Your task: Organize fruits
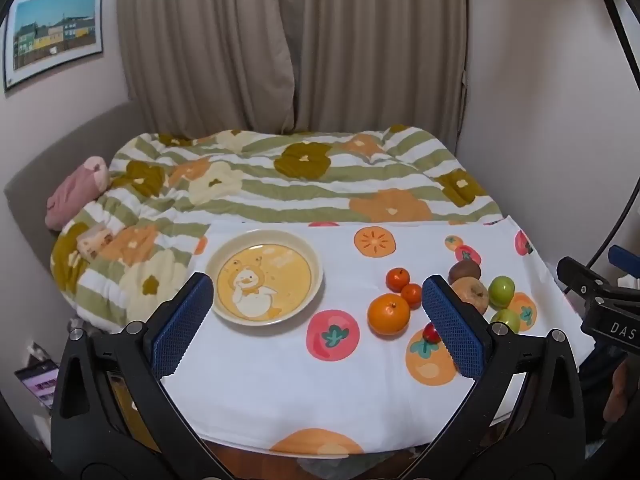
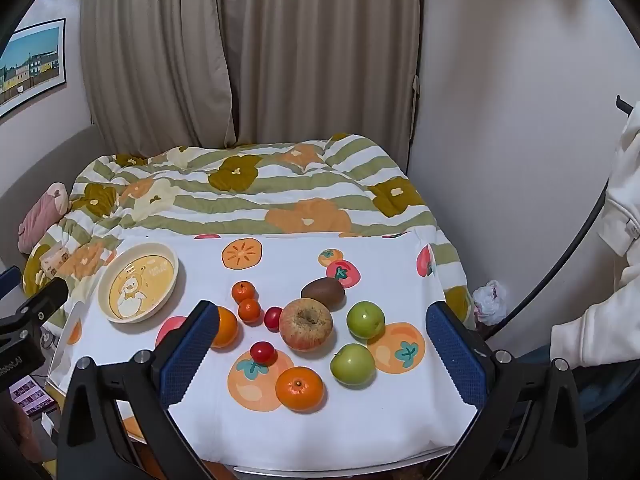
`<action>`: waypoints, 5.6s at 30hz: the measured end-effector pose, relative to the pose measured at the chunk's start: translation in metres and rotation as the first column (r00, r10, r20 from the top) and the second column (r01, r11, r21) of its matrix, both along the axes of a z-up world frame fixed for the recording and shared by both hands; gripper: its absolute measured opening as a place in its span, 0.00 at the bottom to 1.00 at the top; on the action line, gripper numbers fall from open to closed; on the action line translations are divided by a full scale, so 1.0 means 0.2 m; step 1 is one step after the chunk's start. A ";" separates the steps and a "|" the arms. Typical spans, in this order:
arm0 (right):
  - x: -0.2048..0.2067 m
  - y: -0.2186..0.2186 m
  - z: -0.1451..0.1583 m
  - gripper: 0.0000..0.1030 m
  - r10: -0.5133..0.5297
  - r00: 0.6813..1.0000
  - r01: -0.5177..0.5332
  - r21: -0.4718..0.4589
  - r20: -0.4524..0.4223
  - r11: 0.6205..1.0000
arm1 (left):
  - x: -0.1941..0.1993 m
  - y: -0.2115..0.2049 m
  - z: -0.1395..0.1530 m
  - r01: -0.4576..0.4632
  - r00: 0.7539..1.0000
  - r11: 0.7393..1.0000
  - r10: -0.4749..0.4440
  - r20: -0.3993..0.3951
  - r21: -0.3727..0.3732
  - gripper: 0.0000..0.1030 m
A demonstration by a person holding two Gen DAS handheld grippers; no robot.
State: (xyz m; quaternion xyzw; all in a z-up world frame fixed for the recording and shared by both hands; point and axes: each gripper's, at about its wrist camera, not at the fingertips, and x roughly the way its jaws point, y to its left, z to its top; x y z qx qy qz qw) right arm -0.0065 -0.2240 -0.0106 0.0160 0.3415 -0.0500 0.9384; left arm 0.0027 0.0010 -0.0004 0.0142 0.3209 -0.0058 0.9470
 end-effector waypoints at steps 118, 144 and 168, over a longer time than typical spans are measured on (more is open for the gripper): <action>0.14 -0.14 -0.36 1.00 0.145 0.987 -0.141 0.061 -0.074 0.988 | 0.17 -0.34 -0.41 0.102 0.987 0.994 -0.096 -0.128 0.042 1.00; 0.59 -0.05 -0.84 0.94 0.169 0.945 -0.133 0.143 -0.281 0.981 | 0.62 -0.47 -0.98 0.354 0.877 0.935 -0.335 -0.344 -0.008 0.87; 0.65 -0.05 -0.93 0.68 0.216 0.929 -0.165 0.187 -0.299 0.968 | 0.61 -0.42 -1.01 0.312 0.888 0.950 -0.298 -0.350 -0.016 0.64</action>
